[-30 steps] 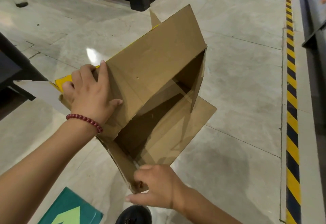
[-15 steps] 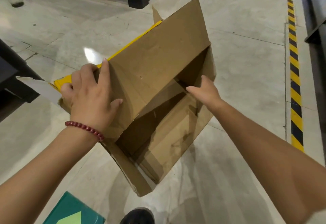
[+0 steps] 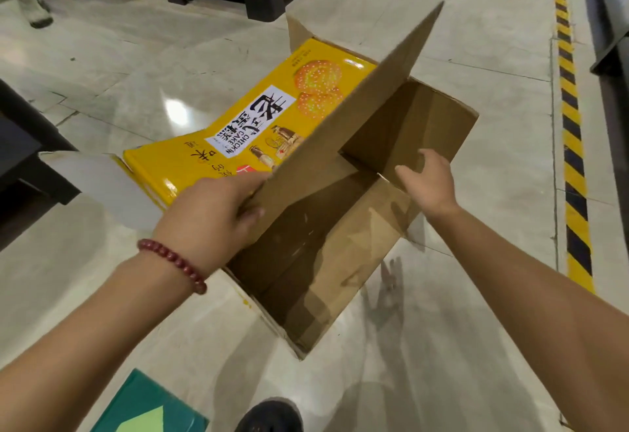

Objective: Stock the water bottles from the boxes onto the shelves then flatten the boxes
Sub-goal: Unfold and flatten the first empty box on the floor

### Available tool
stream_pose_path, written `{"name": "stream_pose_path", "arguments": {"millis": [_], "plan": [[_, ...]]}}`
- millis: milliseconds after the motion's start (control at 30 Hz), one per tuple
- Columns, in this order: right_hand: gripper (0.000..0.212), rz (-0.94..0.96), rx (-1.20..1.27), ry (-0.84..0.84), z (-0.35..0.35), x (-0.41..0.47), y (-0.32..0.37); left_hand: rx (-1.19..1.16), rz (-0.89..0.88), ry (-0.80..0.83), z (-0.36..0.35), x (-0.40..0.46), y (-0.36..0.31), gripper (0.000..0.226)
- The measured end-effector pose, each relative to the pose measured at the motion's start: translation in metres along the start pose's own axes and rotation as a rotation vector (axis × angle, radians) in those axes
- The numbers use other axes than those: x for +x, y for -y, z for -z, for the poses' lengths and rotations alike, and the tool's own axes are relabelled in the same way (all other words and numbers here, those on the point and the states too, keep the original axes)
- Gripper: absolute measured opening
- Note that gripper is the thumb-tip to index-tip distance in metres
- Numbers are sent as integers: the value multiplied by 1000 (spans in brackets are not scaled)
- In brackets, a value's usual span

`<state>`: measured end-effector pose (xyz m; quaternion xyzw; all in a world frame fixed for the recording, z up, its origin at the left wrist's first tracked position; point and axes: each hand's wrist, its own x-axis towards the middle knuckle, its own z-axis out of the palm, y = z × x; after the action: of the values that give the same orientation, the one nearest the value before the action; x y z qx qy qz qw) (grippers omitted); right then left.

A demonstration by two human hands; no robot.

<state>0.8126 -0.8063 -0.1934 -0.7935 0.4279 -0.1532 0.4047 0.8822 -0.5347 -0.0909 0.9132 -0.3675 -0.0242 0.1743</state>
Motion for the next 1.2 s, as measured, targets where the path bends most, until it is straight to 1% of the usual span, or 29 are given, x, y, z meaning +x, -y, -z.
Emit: {"name": "stream_pose_path", "arguments": {"millis": [100, 133, 167, 233, 267, 333, 400, 433, 467, 500, 533, 567, 600, 667, 733, 767, 800, 867, 900, 933, 1000, 1133, 1200], "plan": [[39, -10, 164, -55, -5, -25, 5, 160, -65, 99, -17, -5, -16, 40], [34, -44, 286, -61, -4, -35, 8, 214, -85, 119, -24, -5, -19, 42], [34, -100, 447, -33, -3, -44, 12, 250, -105, 136, -32, -5, -23, 43], [47, -221, 735, 131, 0, -63, 16, 279, -123, 177, -49, -3, -31, 46], [53, -245, 786, 229, -1, -74, 17, 265, -131, 207, -57, -2, -33, 49], [64, -257, 763, 384, -9, -94, 17, 166, -140, 299, -70, -2, -39, 55], [75, -306, 660, 433, -26, -106, 11, 27, -163, 401, -79, -8, -42, 53], [73, -308, 598, 412, -35, -109, 5, 4, -179, 439, -82, -12, -42, 51], [64, -296, 544, 365, -42, -109, -3, 26, -192, 463, -84, -14, -41, 51], [51, -298, 502, 307, -48, -108, -12, 70, -204, 464, -86, -16, -39, 51], [40, -316, 474, 251, -49, -107, -20, 113, -213, 440, -86, -17, -37, 50], [36, -337, 466, 207, -49, -107, -27, 129, -223, 388, -85, -15, -34, 48], [34, -347, 469, 167, -48, -106, -33, 103, -232, 318, -82, -13, -31, 46], [28, -296, 445, 90, -44, -104, -41, -7, -230, 131, -74, -7, -21, 42], [21, -216, 397, 8, -40, -102, -44, -42, -150, -78, -70, 0, -9, 46], [19, -186, 377, -33, -38, -100, -46, -6, -83, -136, -71, 3, -2, 48], [17, -169, 353, -66, -36, -97, -49, 34, 9, -122, -75, 5, 3, 54], [17, -185, 317, -110, -32, -88, -53, 9, 194, 46, -92, 10, 12, 70], [18, -214, 313, -117, -29, -83, -55, -35, 231, 148, -103, 12, 14, 75], [23, -247, 324, -114, -26, -79, -57, -59, 223, 234, -115, 14, 14, 77], [34, -300, 337, -84, -21, -76, -62, -48, 143, 365, -141, 15, 15, 79], [37, -306, 307, -81, -19, -93, -82, 48, 61, 584, -190, 15, 28, 74], [40, -343, 284, -36, -27, -104, -96, 129, 59, 664, -210, 11, 39, 71]]}}
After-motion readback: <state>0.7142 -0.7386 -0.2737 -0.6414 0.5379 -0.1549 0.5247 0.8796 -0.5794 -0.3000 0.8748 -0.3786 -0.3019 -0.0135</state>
